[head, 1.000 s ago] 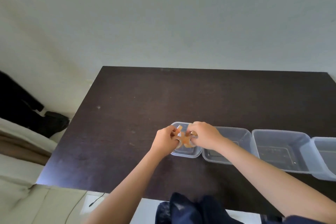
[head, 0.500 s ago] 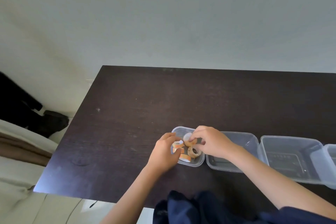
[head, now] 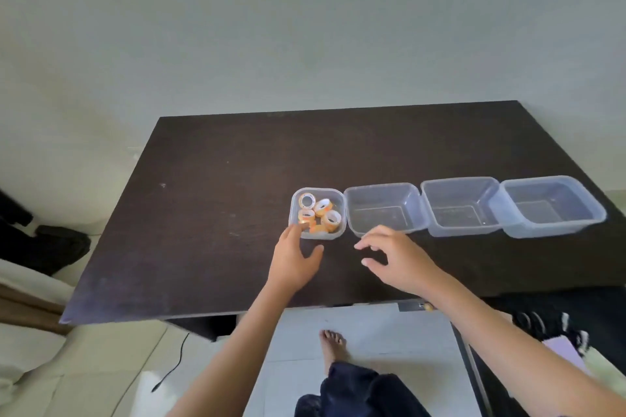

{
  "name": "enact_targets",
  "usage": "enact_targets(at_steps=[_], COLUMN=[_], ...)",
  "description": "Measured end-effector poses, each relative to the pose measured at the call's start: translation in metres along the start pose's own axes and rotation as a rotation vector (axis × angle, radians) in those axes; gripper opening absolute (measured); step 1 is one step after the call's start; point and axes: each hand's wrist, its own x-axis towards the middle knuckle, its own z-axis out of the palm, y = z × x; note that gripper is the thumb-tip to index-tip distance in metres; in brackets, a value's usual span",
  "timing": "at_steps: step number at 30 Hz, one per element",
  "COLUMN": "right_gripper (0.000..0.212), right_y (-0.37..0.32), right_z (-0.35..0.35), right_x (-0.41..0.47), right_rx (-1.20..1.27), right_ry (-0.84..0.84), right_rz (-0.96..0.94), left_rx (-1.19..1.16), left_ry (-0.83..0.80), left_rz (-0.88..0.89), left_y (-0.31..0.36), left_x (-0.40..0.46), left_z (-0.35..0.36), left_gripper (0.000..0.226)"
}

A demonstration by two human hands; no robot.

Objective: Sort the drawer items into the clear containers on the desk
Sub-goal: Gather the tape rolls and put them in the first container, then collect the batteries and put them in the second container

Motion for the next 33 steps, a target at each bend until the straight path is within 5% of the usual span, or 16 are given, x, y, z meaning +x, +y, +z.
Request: enact_targets(at_steps=[5,14,21,28,33], right_gripper=[0.024,0.030,0.028,0.022,0.055], right_y=[0.018,0.092,0.191,0.318,0.385], right_z=[0.018,0.015,-0.011,-0.036,-0.039], right_x=[-0.098,-0.243,-0.326,-0.359,-0.334], right_rx=[0.034,0.065,0.125,0.125,0.098], right_ry=[0.020,0.019,0.025,-0.013,-0.058], right_rz=[0.079,0.388,0.606,0.709,0.811], left_rx=[-0.053,0.013,0.045,0.089,0.205], left_ry=[-0.015,-0.401,-0.543,-0.667,-0.741], left_rz=[-0.032,0.072,0.068,-0.120,-0.291], left_y=[0.012,0.061,0.116,0.152,0.153], left_x=[-0.054,-0.165,-0.202,-0.226,-0.228], left_z=[0.028,0.137,0.246,0.372,0.429], left_gripper=[0.050,0.044,0.039,0.034,0.050])
